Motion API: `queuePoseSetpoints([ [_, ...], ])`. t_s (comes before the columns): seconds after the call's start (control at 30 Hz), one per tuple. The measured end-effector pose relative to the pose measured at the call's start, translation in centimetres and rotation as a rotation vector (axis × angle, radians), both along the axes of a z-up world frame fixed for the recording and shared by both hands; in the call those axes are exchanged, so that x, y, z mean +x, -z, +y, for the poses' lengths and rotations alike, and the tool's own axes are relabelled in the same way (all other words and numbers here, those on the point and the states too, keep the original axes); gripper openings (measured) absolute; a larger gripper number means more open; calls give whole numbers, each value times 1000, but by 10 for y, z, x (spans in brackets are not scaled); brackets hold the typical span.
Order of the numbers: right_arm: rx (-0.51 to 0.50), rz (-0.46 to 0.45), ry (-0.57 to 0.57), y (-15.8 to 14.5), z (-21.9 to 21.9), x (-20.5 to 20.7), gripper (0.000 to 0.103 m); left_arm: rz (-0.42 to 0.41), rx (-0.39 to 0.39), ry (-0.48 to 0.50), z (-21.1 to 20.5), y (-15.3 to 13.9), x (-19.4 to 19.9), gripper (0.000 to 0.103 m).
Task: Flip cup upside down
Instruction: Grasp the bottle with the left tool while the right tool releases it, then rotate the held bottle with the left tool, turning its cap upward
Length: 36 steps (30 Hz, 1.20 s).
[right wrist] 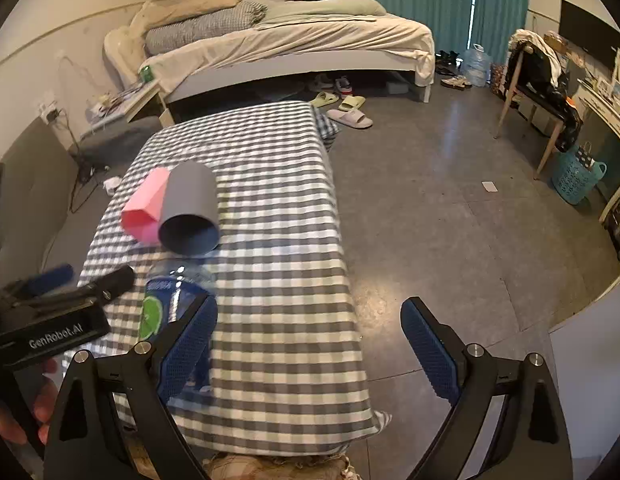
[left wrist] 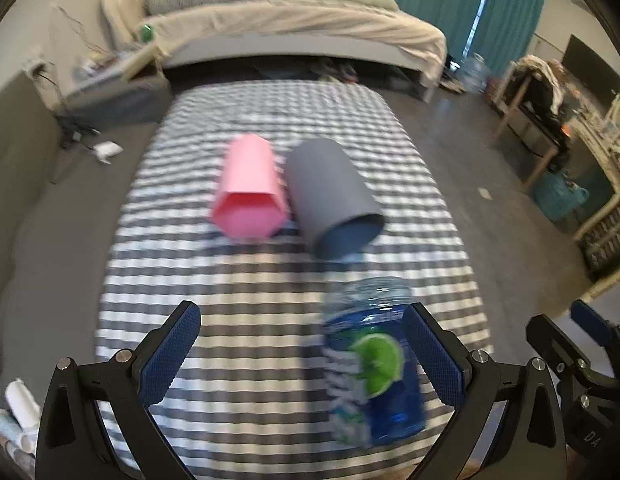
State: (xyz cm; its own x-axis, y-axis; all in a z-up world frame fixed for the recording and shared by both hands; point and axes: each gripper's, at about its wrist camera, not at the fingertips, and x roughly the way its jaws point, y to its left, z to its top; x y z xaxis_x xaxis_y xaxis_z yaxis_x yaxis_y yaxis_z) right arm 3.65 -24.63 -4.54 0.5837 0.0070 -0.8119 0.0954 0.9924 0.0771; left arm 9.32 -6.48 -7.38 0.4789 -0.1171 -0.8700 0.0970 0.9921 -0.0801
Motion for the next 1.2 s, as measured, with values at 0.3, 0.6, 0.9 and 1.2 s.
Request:
queuePoseSetpoints([
  [0.3, 43, 33, 48, 23, -21, 11, 93, 140, -6, 52, -23, 36, 23, 103],
  [0.6, 55, 41, 65, 32, -25, 21, 93, 207, -55, 78, -21, 49, 30, 77],
  [0.9, 27, 24, 41, 29, -13, 15, 93, -88, 54, 79, -15, -3, 8, 76],
  [1.2, 23, 16, 54, 28, -17, 6, 93, -204, 259, 191, -43, 13, 2, 77],
])
